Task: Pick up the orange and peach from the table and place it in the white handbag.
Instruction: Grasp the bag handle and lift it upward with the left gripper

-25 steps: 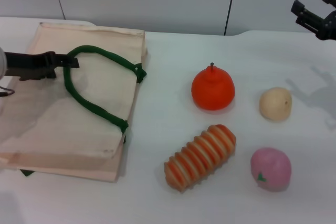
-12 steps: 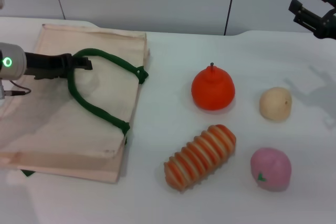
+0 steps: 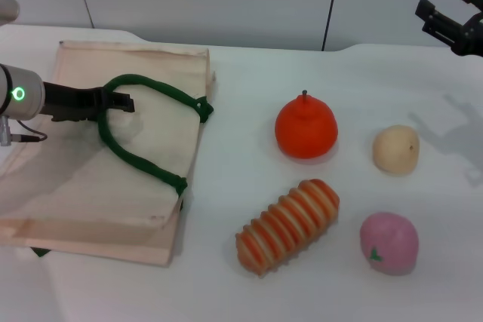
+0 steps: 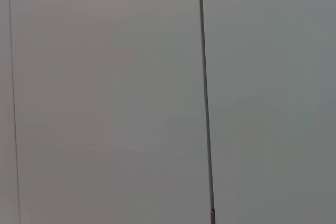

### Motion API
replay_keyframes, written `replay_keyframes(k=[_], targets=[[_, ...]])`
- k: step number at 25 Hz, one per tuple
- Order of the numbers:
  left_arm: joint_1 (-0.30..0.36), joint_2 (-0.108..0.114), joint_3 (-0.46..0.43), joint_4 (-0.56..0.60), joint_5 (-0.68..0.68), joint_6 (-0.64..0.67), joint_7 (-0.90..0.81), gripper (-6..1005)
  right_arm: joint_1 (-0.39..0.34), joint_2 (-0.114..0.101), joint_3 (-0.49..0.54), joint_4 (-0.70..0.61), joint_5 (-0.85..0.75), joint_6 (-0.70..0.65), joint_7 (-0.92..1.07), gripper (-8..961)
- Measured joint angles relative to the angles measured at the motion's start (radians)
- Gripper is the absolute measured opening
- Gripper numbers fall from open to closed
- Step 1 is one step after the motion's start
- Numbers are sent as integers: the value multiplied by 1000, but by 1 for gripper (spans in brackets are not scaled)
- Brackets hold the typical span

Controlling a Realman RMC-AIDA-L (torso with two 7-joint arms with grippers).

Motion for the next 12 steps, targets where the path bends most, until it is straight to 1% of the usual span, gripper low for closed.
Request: replay_keyframes(k=[6,12], targets=[[-2,0,0,-1,2,-2,-2,802,0,0,0,5,0,0,0,881],[-19,11,0,-23,45,-8,-35,672,0,0,0,8,0,-5,0,881]])
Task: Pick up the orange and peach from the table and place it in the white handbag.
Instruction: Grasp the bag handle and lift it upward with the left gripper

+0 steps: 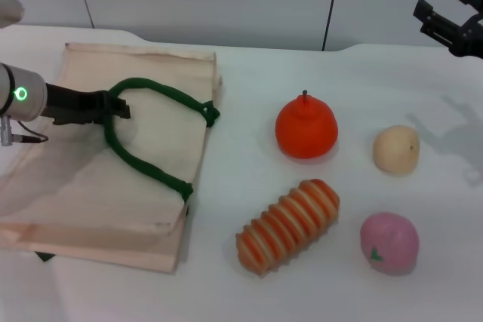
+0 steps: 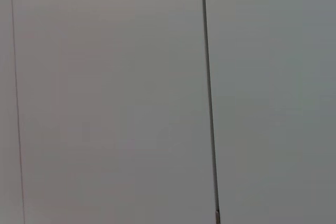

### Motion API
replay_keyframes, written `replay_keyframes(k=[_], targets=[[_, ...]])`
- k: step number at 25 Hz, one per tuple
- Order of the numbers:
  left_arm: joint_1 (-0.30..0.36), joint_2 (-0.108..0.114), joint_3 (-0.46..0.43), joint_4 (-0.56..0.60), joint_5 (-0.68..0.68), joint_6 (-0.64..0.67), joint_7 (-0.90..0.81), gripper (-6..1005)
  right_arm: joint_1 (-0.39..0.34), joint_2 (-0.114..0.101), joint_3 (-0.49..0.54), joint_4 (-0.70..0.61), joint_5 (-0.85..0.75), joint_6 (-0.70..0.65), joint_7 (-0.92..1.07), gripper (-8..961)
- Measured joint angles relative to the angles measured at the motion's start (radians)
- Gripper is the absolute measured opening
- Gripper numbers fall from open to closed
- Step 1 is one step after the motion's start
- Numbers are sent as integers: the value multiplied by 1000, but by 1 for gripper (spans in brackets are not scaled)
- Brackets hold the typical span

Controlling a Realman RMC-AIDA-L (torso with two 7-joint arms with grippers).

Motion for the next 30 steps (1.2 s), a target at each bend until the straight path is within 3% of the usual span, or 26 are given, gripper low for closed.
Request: replay_keyframes(k=[4,15,20,30], targets=[[-11,3,0,-12,31,1,-20,585,0,0,0,2,0,-3,0,881],[-11,3,0,-15,46,-2,-22,198,0,0,0,2,0,-6,0,881],[-9,3,0,-15,46,-3,-22,121,0,0,0,2,0,-6,0,881],[6,-6,-6,-15,-34,5,59,120,-7,0,0,3,0,-4,0,881]])
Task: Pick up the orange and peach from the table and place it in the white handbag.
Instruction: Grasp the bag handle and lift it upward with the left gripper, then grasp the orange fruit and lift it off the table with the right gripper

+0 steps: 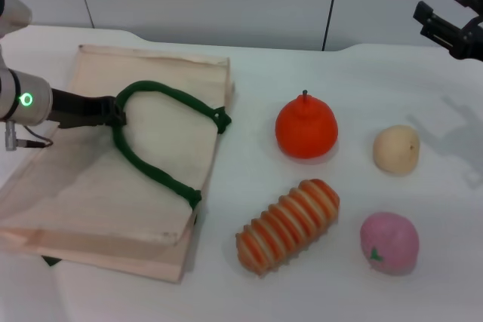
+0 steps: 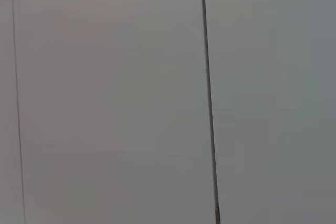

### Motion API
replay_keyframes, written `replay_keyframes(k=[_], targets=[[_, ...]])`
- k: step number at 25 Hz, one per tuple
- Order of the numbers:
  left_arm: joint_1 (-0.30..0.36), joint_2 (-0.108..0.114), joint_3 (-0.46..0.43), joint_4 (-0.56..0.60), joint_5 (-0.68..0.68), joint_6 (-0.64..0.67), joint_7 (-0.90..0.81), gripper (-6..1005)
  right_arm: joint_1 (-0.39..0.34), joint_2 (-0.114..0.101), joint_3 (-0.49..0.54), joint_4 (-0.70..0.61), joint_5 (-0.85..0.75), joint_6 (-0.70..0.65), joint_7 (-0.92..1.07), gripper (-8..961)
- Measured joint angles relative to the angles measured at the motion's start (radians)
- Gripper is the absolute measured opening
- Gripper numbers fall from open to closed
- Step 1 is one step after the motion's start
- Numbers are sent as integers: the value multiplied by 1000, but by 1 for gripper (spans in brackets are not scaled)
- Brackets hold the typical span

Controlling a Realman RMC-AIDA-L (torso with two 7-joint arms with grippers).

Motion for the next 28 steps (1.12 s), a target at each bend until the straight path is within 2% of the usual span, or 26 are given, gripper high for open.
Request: replay_keyframes(k=[4,9,10,11,19,22,25,28], targets=[[26,0,2,2,-120,-29,69,120,-4,0,1,0,0,0,0,881],[64,20,-3,9,-298,-143,173,120,-5,0,2,0,0,1,0,881],[64,20,-3,9,-298,-143,173,120,-5,0,2,0,0,2,0,882],[85,34,-3,7,-383,-206,217,121,-5,0,3,0,0,2,0,882],[147,62,-6,-10,-643,-371,348,121,-8,0,1,0,0,-2,0,882],[166,78,-7,-54,-737,-418,419,121,-11,-1,-8,0,-8,-5,0,882],[176,90,-8,-76,-798,-453,458,121,-20,-1,-22,-7,-23,-42,0,882],[187,93,-9,-78,-829,-472,475,121,-20,-2,-30,-9,-46,-64,0,882]])
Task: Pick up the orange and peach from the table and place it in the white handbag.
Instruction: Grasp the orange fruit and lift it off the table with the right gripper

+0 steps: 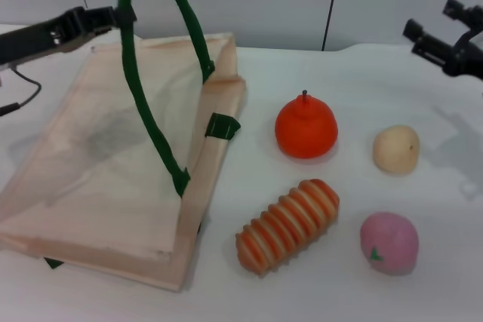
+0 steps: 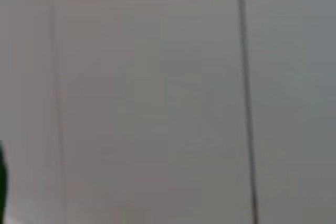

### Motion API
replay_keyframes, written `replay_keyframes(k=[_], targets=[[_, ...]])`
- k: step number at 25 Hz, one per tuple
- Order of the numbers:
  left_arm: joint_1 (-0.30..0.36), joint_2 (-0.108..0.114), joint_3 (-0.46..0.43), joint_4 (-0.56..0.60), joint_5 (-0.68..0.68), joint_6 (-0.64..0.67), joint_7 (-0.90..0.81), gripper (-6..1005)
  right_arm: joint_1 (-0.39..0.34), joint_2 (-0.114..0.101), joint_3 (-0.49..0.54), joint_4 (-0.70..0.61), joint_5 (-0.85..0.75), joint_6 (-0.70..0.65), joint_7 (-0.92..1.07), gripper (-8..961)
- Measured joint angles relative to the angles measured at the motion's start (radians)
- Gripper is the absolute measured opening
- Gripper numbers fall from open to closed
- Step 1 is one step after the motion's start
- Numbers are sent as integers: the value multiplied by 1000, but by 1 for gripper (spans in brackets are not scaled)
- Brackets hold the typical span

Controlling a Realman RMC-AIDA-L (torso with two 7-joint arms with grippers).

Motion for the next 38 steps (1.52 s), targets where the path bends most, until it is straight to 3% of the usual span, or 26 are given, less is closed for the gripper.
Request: replay_keyframes(k=[16,26,38], targets=[[39,0,-5,-39,-189,-132,159,121,66,-2,-5,-1,-287,-83,12,882],[60,-6,-17,-69,-269,-179,230,121,109,0,-15,7,-358,-103,16,882],[57,-5,-18,-104,-287,-195,281,121,202,3,-48,87,-423,94,17,882]])
